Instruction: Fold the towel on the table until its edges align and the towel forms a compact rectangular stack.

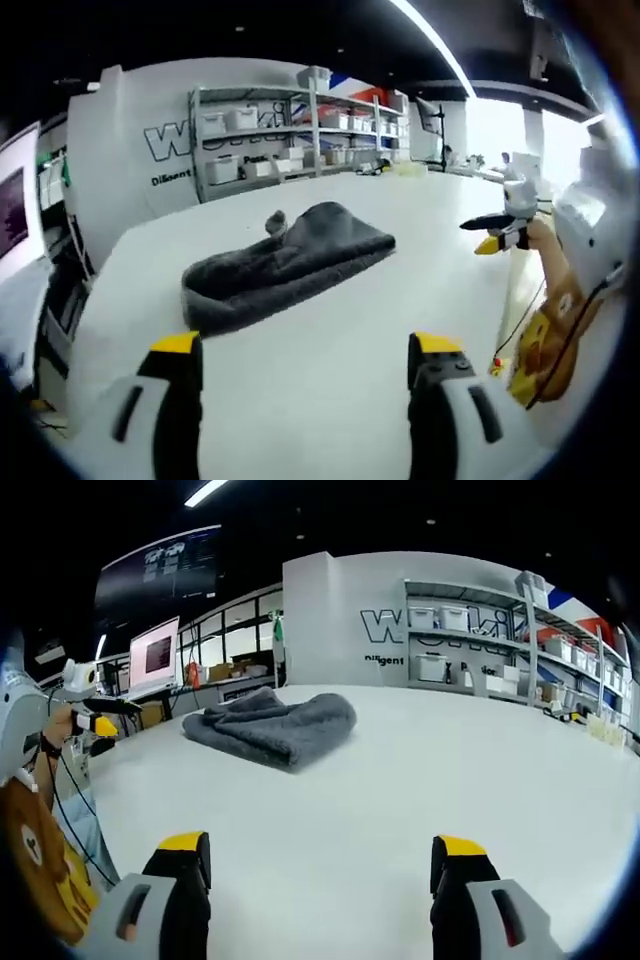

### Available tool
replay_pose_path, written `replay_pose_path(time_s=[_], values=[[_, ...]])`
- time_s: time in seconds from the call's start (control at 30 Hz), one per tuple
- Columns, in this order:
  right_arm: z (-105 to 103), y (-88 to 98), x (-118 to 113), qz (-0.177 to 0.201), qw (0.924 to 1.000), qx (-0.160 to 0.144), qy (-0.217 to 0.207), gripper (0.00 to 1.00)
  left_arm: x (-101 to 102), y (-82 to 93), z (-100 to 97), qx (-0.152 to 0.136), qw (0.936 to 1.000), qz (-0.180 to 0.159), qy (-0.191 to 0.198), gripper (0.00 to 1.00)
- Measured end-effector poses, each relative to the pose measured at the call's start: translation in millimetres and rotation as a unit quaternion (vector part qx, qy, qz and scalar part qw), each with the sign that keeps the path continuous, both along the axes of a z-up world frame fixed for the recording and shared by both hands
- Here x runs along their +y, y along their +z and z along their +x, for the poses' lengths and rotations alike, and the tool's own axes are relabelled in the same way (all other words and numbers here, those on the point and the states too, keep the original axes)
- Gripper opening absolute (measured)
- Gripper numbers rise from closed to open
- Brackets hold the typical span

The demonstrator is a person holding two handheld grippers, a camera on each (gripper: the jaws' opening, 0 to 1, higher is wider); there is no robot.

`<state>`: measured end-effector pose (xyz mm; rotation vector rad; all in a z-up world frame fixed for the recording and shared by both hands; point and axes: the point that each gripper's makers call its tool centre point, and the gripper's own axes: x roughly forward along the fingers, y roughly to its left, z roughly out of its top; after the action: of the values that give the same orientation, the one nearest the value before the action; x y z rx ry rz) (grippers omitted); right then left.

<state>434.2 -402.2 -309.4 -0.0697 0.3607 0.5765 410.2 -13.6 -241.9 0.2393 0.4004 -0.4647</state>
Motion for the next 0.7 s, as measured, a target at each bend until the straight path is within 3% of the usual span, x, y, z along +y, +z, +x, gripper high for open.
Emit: replay_pose_path(time_s=[0.1,0.23,0.33,0.53,0.6,0.7], values=[[-1,0.8,2,-0.002,1.0,-0.001,0.004,0.95,-3,12.1,19.1,-0.001,0.9995,0.021,-0.021,0.87],[1,7.3,2,-0.009,0.9999,-0.007,0.009,0.95,-12,24.6,43.9,0.019,0.997,0.043,-0.061,0.86],[0,13.7,2,-0.004,0.9998,-0.018,0.004,0.96,-16,28.8,58.4,0.042,0.9935,0.071,-0.078,0.85],[-5,9.2,7,-0.003,0.9998,-0.015,0.011,0.96,-25,39.7,83.3,0.078,0.9874,0.087,-0.107,0.76],[-6,8.6,8,-0.001,0.9998,-0.014,0.013,0.96,-28,37.7,89.4,0.114,0.9826,0.094,-0.113,0.7],[-6,10.7,7,0.003,0.9998,-0.016,0.01,0.96,-38,40.8,109.8,0.121,0.9805,0.105,-0.113,0.69]])
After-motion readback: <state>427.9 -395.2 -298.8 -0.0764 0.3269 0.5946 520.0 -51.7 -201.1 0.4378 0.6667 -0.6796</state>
